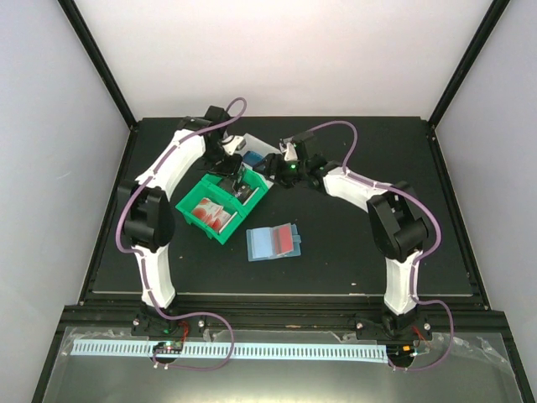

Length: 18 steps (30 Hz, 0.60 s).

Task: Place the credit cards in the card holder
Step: Pick up the credit card from the storage box.

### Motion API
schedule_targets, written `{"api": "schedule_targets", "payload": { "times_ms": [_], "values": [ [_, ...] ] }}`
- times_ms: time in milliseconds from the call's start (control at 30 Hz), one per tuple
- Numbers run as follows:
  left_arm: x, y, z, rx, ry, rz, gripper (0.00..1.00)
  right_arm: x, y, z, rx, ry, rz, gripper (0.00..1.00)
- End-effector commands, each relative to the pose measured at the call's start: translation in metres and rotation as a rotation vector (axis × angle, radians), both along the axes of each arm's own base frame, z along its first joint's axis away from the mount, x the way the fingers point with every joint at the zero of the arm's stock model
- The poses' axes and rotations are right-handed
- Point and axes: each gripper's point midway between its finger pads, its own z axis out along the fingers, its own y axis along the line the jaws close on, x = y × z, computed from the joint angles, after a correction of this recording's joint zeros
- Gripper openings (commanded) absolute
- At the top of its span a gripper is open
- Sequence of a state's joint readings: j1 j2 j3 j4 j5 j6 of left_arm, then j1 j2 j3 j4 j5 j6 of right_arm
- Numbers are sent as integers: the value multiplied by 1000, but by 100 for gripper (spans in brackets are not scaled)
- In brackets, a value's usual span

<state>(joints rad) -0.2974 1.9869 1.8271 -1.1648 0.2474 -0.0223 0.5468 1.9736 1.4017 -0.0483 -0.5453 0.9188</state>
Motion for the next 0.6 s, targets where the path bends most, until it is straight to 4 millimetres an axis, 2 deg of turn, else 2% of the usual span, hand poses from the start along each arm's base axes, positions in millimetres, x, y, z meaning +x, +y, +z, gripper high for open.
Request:
{"api": "schedule_targets", "payload": {
  "times_ms": [0,233,567],
  "values": [
    [0,-1,40,-73,-49,30,2,-7,20,20,158,-6,74,68],
    [-5,-4,63,-170,-27,65,2,-4,34,31,322,23,72,76],
    [-11,-9,91,-303,-18,114,1,-3,44,21,389,73,64,85]
  ]
}}
